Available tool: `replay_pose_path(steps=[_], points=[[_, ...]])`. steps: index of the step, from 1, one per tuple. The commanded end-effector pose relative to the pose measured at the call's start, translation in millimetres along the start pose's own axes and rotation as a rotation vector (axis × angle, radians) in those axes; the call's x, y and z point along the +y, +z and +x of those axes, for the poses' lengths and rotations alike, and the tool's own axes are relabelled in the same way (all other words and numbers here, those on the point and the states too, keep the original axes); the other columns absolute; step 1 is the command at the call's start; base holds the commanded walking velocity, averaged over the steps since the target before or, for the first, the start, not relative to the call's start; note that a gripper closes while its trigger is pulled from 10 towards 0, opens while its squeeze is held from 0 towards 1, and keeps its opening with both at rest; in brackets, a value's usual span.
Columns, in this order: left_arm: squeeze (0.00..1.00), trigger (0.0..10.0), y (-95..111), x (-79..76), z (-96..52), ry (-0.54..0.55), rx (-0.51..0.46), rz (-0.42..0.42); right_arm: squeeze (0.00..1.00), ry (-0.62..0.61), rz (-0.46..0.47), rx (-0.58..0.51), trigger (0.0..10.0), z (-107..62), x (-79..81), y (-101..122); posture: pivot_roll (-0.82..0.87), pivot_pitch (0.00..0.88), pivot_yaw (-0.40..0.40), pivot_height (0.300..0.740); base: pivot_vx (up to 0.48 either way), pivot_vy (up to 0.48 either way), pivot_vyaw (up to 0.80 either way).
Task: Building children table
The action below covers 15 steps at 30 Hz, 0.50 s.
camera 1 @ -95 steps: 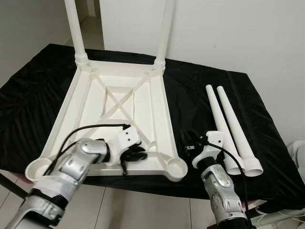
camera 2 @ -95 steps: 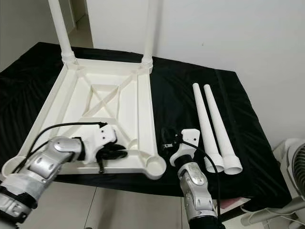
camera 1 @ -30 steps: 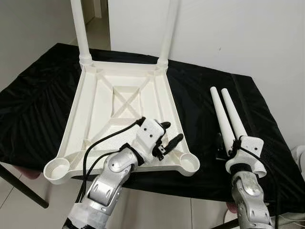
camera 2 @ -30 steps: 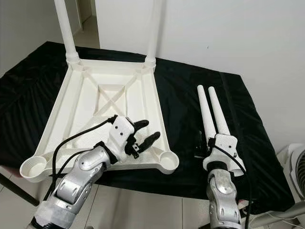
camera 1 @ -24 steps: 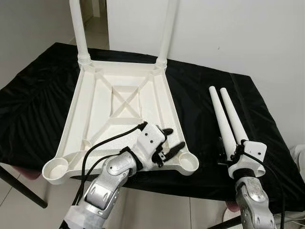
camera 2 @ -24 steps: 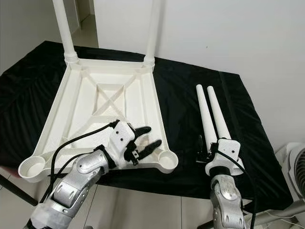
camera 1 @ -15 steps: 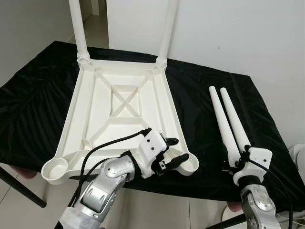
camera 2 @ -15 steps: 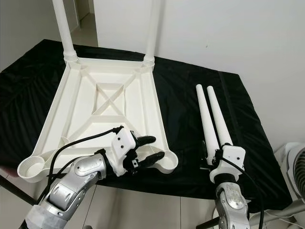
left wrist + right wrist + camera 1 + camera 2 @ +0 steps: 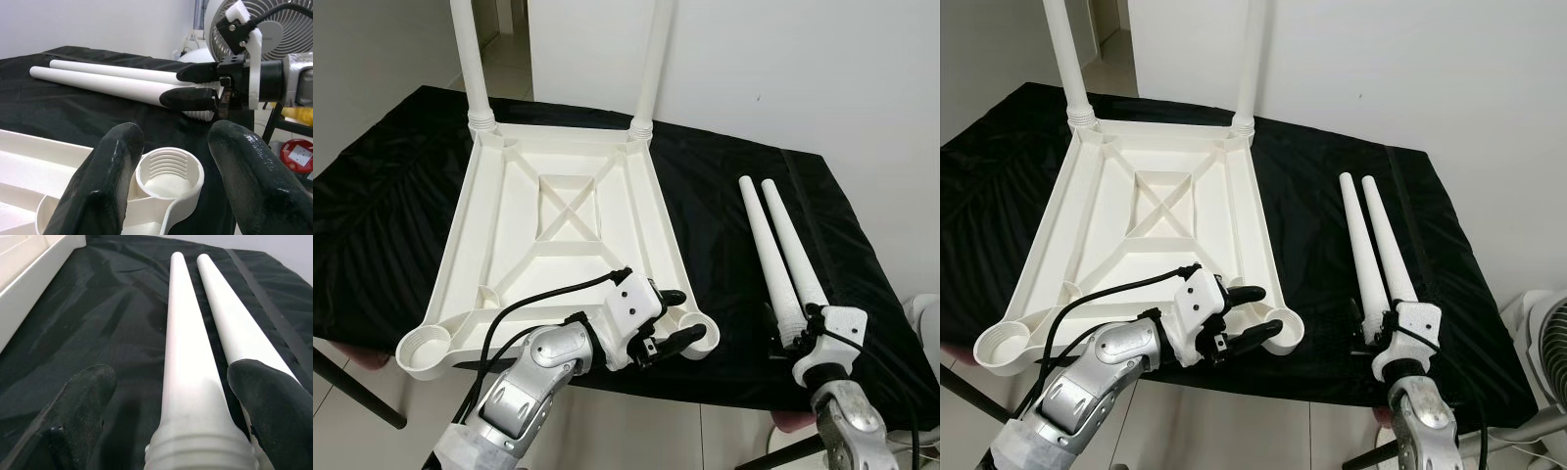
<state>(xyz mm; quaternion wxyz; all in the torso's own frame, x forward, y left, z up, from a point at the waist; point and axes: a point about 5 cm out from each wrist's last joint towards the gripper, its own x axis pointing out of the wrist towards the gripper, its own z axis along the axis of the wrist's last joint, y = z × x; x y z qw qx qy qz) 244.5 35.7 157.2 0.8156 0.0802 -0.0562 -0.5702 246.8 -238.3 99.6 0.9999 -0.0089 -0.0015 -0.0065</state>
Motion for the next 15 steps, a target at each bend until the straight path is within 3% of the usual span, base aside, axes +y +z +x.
replay_pose_path(steps=[1, 8, 15], points=[[0.0, 10.0, 4, -3.6, 1.9, -0.07, 0.0, 0.012, 0.0, -0.003, 0.021, 0.029, 10.0, 3.0, -6.2, -3, -0.06, 0.027, -0.101, 0.74, 0.0, 0.0, 0.0], [0.0, 10.0, 8, -1.2, 3.7, -0.048, -0.008, 0.027, 0.0, 0.064, 0.037, 0.059, 10.0, 15.3, -4.4, -4, -0.05, 0.021, -0.108, 0.74, 0.0, 0.0, 0.0], [0.0, 10.0, 10, 0.5, 3.1, -0.035, -0.004, 0.036, 0.0, 0.077, 0.052, 0.096, 10.0, 3.6, 3.2, -15, -0.04, 0.025, -0.119, 0.74, 0.0, 0.0, 0.0]])
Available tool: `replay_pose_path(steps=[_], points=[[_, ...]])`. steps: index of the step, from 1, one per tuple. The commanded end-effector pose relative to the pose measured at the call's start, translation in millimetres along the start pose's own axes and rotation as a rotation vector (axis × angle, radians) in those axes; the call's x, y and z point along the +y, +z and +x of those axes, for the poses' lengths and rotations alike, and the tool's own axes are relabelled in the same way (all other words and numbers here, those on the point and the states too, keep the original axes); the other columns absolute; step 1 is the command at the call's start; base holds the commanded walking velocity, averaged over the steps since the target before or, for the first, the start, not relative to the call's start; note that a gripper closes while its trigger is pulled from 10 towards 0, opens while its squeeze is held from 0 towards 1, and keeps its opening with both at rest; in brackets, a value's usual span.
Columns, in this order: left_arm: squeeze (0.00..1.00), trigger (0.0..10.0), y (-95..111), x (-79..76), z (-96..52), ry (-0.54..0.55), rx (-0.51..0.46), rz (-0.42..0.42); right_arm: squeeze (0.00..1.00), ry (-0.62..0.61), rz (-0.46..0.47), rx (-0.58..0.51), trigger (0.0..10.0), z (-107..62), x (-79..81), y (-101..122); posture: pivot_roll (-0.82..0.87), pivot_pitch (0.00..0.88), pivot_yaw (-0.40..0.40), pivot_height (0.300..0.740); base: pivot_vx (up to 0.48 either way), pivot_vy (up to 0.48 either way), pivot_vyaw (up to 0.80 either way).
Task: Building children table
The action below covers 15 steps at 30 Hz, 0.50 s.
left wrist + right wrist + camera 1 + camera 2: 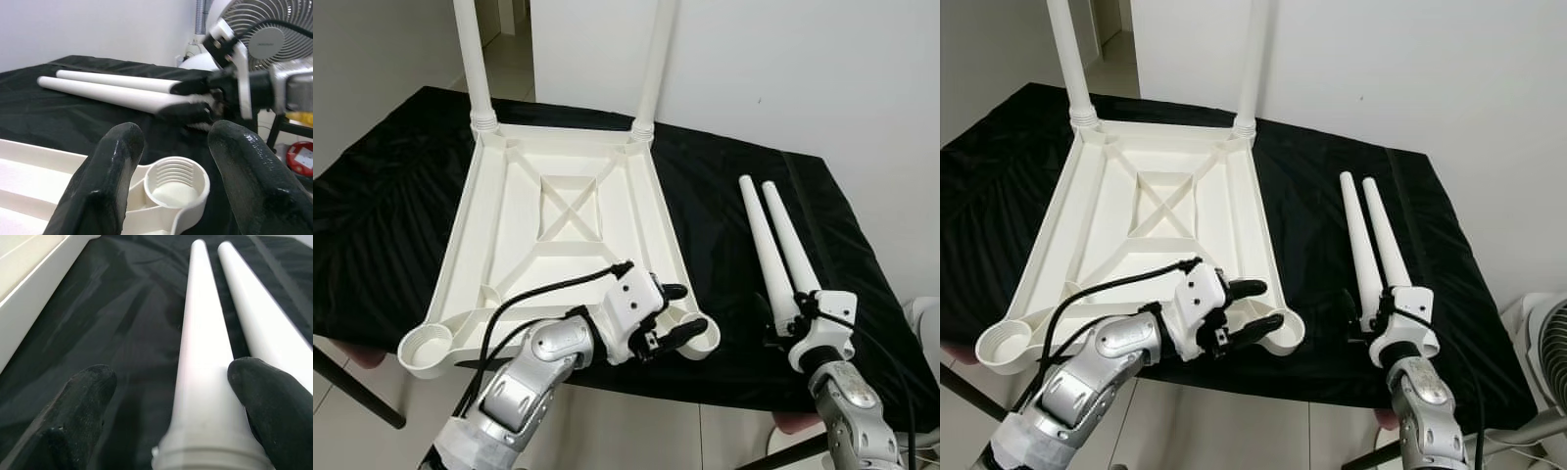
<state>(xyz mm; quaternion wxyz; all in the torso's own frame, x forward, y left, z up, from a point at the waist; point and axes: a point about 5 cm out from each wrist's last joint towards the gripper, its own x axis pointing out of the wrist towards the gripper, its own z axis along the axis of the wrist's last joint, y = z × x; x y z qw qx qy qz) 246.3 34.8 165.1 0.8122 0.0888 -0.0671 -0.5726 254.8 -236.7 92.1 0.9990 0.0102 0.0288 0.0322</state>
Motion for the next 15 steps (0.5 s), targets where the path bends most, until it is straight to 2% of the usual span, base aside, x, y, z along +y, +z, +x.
replay_pose_path(steps=[1, 7, 15], points=[[0.0, 10.0, 2, -2.3, 1.7, -0.026, 0.005, 0.009, 0.0, 0.0, 0.016, 0.036, 10.0, -3.8, 1.3, -8, -0.04, 0.025, -0.119, 0.74, 0.0, 0.0, 0.0], [0.0, 10.0, 2, -4.2, 3.2, -0.031, 0.0, 0.008, 0.0, -0.027, 0.038, 0.03, 10.0, -14.9, 2.8, -12, -0.06, 0.029, -0.113, 0.74, 0.0, 0.0, 0.0], [0.0, 10.0, 2, -3.8, 5.4, -0.037, 0.001, 0.007, 0.0, -0.05, 0.055, 0.031, 10.0, -14.8, 2.2, -13, -0.06, 0.034, -0.113, 0.74, 0.0, 0.0, 0.0]])
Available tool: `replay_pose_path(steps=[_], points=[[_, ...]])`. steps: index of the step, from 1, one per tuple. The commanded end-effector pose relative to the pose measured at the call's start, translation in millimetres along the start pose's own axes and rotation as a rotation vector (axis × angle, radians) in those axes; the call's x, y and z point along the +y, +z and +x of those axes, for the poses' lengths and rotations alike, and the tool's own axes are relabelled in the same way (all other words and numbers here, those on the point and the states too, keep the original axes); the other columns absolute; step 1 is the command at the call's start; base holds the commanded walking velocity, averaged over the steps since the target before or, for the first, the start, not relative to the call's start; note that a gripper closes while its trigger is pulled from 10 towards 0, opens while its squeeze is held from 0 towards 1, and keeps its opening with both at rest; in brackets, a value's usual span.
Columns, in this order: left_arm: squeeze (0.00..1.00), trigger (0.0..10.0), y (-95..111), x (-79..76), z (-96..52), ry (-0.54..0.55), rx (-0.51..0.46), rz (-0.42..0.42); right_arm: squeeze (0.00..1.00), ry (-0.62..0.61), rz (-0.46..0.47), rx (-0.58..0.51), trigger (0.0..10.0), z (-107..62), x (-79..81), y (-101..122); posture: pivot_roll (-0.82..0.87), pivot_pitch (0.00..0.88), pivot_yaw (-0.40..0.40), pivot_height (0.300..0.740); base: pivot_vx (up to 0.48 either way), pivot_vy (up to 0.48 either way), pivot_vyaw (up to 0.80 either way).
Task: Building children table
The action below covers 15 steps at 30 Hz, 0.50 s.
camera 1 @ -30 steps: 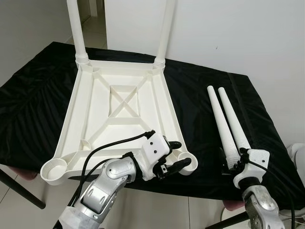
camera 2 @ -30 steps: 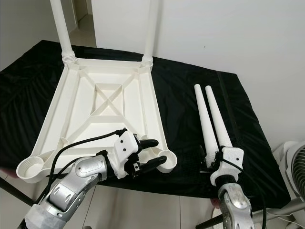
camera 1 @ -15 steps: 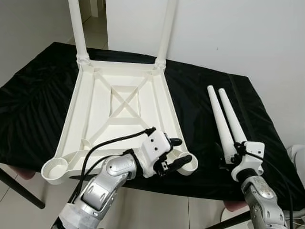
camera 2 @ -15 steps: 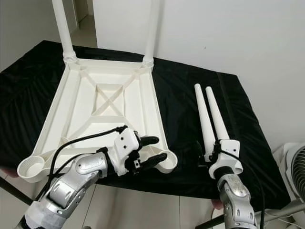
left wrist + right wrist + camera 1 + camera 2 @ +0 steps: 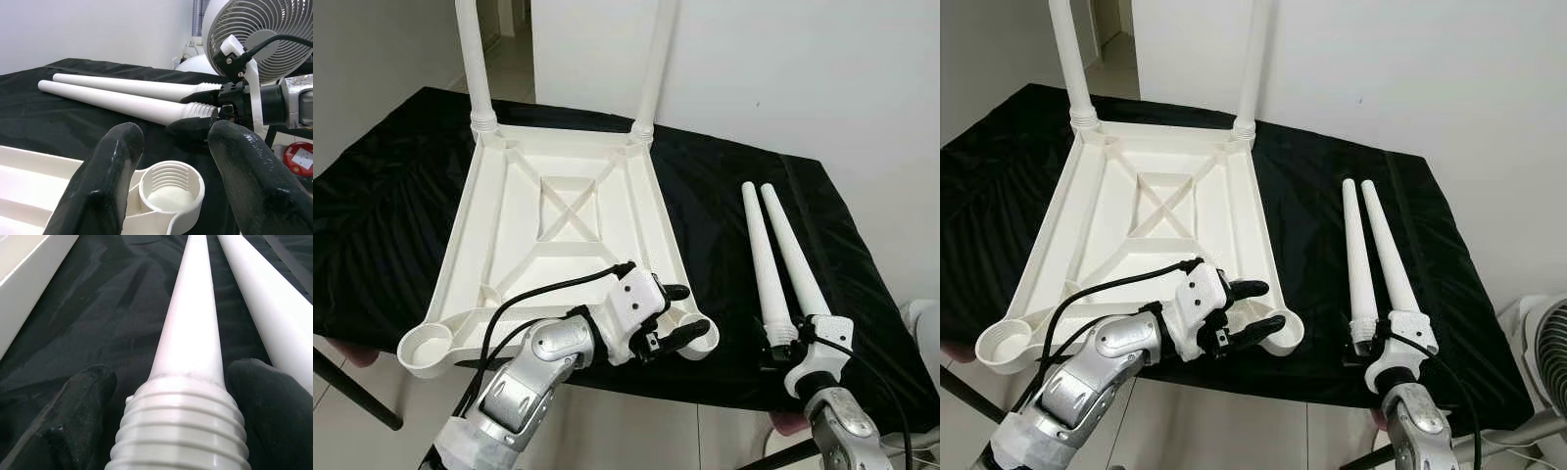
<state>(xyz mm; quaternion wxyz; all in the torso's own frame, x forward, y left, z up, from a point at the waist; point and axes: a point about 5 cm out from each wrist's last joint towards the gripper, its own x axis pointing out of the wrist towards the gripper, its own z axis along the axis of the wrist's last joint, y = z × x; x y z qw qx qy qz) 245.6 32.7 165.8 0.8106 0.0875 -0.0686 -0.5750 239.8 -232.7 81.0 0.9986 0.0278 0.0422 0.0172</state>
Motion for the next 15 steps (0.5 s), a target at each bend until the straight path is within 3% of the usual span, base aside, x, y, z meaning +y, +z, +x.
replay_pose_path(steps=[1, 15], points=[[0.0, 10.0, 1, -2.2, 3.8, -0.031, 0.005, 0.011, 0.0, -0.025, 0.022, 0.005, 10.0, -0.3, -2.2, -1, -0.06, 0.035, -0.114, 0.74, 0.0, 0.0, 0.0], [0.0, 10.0, -6, -0.1, 2.7, -0.038, 0.059, -0.011, 0.0, 0.013, 0.054, 0.061, 10.0, 6.3, 23.5, -17, -0.04, 0.026, -0.119, 0.74, 0.0, 0.0, 0.0]])
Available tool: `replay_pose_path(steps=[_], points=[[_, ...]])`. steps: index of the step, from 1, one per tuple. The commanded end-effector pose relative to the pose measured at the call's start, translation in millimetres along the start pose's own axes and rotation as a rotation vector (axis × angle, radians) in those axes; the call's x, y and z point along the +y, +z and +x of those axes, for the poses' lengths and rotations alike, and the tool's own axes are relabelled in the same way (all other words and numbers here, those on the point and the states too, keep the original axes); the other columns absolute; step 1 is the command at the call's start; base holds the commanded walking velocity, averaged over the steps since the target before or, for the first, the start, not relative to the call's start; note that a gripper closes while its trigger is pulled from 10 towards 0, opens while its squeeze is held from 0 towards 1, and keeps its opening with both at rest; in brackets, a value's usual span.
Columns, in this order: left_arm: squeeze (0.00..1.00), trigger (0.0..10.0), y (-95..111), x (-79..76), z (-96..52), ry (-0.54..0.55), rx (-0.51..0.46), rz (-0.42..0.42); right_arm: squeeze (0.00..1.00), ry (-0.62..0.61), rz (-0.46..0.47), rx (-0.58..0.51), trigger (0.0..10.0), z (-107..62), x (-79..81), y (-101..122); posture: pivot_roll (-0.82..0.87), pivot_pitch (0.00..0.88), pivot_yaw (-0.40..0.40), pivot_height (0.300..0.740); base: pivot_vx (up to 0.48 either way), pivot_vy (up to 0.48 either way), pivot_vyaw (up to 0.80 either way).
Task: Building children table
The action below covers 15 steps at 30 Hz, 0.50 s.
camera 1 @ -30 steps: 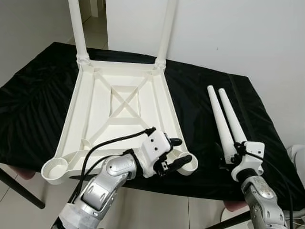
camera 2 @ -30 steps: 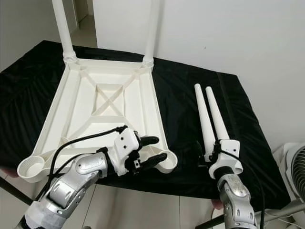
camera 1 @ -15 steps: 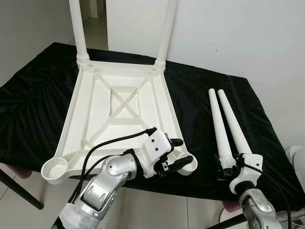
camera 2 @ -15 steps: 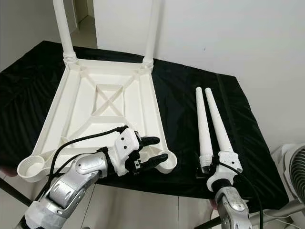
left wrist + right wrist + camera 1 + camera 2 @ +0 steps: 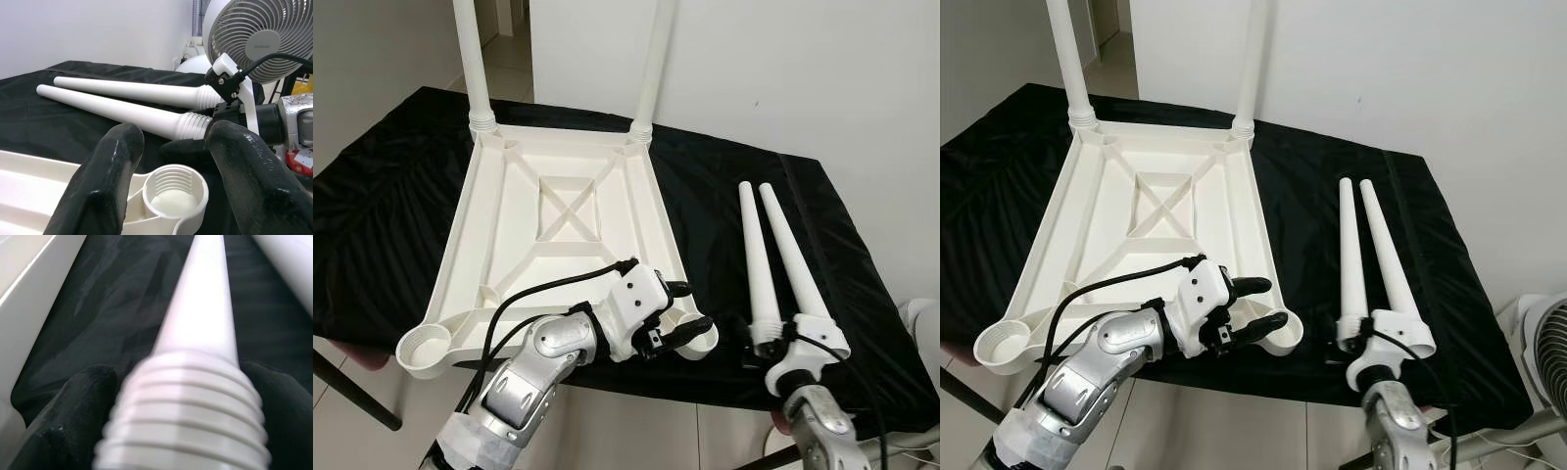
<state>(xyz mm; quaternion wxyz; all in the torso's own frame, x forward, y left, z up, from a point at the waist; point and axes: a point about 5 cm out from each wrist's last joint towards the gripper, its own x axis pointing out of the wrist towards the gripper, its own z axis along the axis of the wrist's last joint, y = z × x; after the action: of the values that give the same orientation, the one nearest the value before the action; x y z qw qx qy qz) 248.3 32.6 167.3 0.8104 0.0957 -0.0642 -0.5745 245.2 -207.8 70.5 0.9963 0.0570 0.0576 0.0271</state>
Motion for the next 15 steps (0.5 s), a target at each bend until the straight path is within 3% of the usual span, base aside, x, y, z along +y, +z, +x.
replay_pose_path(steps=[1, 6, 7, 9, 10, 15], points=[[0.0, 10.0, -7, -2.9, 1.8, -0.037, 0.042, -0.019, 0.0, -0.01, -0.004, 0.03, 10.0, -0.7, -0.9, -6, -0.04, 0.026, -0.119, 0.74, 0.0, 0.0, 0.0], [0.0, 10.0, -14, -3.4, 1.1, -0.025, 0.104, -0.009, 0.0, -0.001, -0.018, 0.042, 9.3, -0.2, 0.9, -8, -0.04, 0.027, -0.119, 0.74, 0.0, 0.0, 0.0], [0.0, 10.0, -16, -3.7, 1.2, -0.024, 0.111, -0.021, 0.0, 0.0, -0.007, 0.049, 2.4, 0.1, 1.2, -9, -0.04, 0.028, -0.117, 0.74, 0.0, 0.0, 0.0], [0.0, 10.0, -16, -3.7, 1.2, -0.024, 0.111, -0.021, 0.0, 0.0, -0.007, 0.049, 2.4, 0.1, 1.2, -9, -0.04, 0.028, -0.117, 0.74, 0.0, 0.0, 0.0], [0.0, 10.0, -18, -1.7, 1.7, -0.005, 0.11, -0.007, 0.0, -0.005, -0.003, 0.037, 0.0, 2.6, 1.3, -8, -0.04, 0.03, -0.116, 0.74, 0.0, 0.0, 0.0], [0.0, 10.0, -18, 1.5, 1.5, 0.006, 0.107, 0.008, 0.0, 0.004, -0.006, 0.019, 0.0, 8.1, 5.4, -5, -0.04, 0.032, -0.124, 0.74, 0.0, 0.0, 0.0]])
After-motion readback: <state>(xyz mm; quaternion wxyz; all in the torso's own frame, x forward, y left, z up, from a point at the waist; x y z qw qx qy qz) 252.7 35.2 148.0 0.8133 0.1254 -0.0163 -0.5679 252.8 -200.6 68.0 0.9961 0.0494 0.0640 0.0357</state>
